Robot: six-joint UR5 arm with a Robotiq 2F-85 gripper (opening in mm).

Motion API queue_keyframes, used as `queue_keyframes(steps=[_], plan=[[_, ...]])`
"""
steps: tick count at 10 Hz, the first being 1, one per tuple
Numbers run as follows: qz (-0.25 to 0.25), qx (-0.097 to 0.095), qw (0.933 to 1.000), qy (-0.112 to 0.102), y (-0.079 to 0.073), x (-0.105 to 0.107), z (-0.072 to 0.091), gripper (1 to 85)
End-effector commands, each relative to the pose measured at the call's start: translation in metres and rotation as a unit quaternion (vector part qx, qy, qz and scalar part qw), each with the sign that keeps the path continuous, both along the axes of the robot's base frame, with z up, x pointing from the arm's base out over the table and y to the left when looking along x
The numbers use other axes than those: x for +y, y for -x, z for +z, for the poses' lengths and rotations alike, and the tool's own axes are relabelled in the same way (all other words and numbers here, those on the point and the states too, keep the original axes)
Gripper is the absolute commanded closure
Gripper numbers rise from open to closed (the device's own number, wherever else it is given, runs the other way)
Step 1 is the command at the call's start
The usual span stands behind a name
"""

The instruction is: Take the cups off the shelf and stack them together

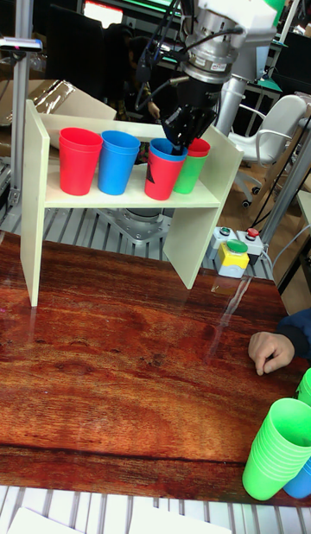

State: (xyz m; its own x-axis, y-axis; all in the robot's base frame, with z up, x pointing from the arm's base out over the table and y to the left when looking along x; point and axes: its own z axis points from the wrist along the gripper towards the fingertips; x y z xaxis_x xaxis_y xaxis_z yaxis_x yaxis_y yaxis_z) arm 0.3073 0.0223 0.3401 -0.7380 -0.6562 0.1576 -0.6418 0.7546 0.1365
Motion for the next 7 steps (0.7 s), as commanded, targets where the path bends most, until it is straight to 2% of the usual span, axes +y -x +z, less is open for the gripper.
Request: queue_keyframes(steps=[1,2,4,5,6,7], plan=[[-0.027,0.020,0.9994,0.003,-0.002,0.011,0.026,84.3],[-0.034,0.016,0.9993,0.005,-0.014,0.018,0.037,84.3],[-0.053,-0.018,0.9984,0.008,-0.051,0.032,0.041,84.3],[-0.055,-0.048,0.9973,0.013,-0.078,0.033,0.040,84.3],[-0.062,-0.082,0.9946,0.011,-0.112,0.041,0.036,84.3],[-0.067,-0.104,0.9923,0.007,-0.141,0.049,0.029,84.3]])
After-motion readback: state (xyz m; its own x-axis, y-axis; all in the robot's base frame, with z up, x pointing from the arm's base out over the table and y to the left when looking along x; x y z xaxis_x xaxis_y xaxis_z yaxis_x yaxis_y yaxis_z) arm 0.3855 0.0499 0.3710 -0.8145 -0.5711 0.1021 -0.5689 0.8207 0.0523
